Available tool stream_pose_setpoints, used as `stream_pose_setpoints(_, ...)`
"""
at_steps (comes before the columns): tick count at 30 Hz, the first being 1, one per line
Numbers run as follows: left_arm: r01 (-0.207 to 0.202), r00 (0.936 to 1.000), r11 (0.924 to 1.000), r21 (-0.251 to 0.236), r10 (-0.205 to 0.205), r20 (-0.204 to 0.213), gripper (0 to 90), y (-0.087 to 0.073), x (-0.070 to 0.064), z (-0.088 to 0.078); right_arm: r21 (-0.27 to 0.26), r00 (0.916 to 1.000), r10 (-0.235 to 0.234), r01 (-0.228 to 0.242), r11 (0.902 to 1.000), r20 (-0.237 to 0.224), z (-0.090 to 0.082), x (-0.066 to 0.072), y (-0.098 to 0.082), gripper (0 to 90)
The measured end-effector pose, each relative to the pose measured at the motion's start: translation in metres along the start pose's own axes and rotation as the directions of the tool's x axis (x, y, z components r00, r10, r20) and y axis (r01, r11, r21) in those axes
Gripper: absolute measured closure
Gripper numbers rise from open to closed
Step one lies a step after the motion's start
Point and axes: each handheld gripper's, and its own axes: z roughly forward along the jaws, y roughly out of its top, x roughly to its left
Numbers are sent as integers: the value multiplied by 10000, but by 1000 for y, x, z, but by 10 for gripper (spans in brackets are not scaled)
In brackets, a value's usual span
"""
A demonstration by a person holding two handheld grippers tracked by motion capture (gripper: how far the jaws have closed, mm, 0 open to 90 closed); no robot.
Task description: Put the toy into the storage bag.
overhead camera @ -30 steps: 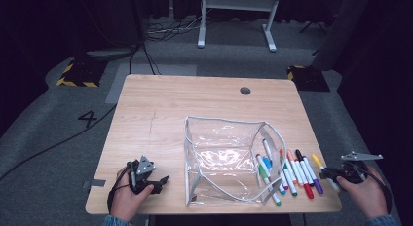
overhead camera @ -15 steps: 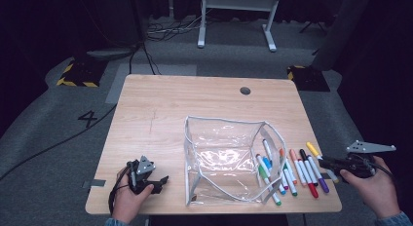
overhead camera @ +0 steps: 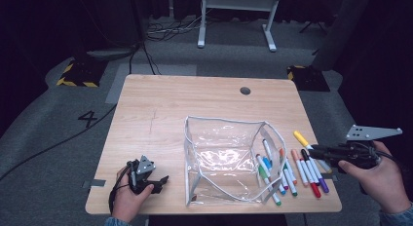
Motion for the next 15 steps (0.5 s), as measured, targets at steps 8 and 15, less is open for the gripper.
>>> stream_pose_setpoints(8,57,10000,10000,-6,-57,23,219,1,1,1,12,9952,-615,618,9981,-757,3,23,30,769)
stream_pose_setpoints(15,122,9999,9999,10,-122,-34,215,2,0,3,43,9853,-1049,1065,9943,-1345,10,40,52,769)
